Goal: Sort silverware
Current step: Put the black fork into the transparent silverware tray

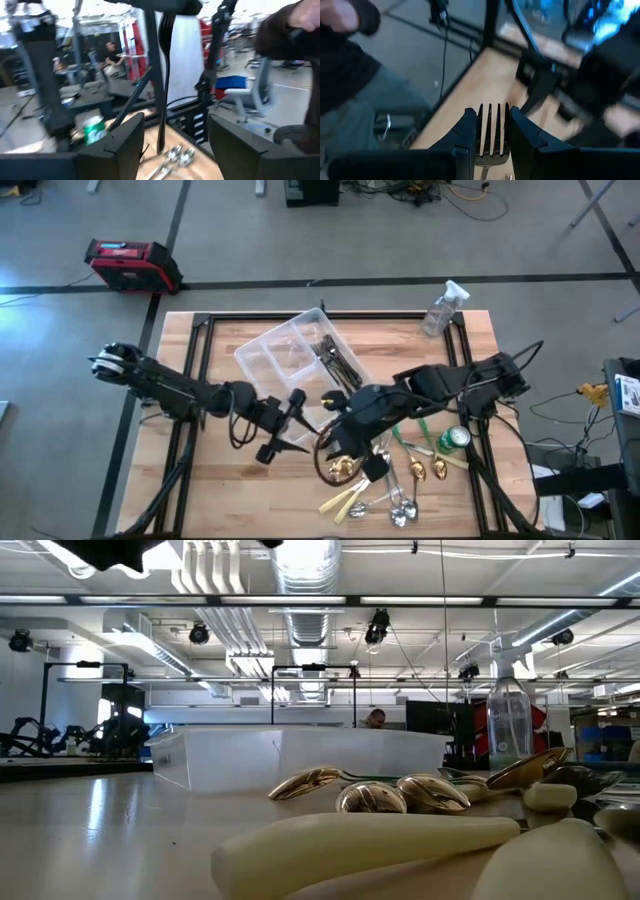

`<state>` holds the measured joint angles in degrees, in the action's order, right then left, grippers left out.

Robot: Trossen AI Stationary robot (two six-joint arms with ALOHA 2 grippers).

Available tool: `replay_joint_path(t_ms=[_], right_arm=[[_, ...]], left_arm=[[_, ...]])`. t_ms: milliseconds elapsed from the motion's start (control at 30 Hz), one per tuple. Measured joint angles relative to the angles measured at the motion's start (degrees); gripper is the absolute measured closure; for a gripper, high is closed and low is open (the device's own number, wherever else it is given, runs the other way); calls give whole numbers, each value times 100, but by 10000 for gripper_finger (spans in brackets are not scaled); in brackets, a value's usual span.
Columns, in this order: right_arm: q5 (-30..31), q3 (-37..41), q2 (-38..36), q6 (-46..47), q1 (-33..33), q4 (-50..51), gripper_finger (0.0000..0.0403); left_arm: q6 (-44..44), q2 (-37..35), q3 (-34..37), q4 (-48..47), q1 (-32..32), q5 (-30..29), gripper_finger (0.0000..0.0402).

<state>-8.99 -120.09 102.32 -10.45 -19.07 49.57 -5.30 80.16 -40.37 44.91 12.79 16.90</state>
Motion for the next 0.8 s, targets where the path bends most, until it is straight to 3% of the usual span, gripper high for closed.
replay_joint_path(t_ms=[200,400,633,800], right_arm=[[-40,-5,9,-220,37,-146,344],[-44,11,90,-222,33,-150,344],[-47,11,90,-220,30,-165,342],[-46,11,90,-222,24,-218,341]], left_arm=[[80,750,-1011,3,-30,661,172],[341,1003,-1666,7,-80,1153,177],[605,997,-1737,67,-80,1404,206],[634,992,-1736,78,-83,1379,264]])
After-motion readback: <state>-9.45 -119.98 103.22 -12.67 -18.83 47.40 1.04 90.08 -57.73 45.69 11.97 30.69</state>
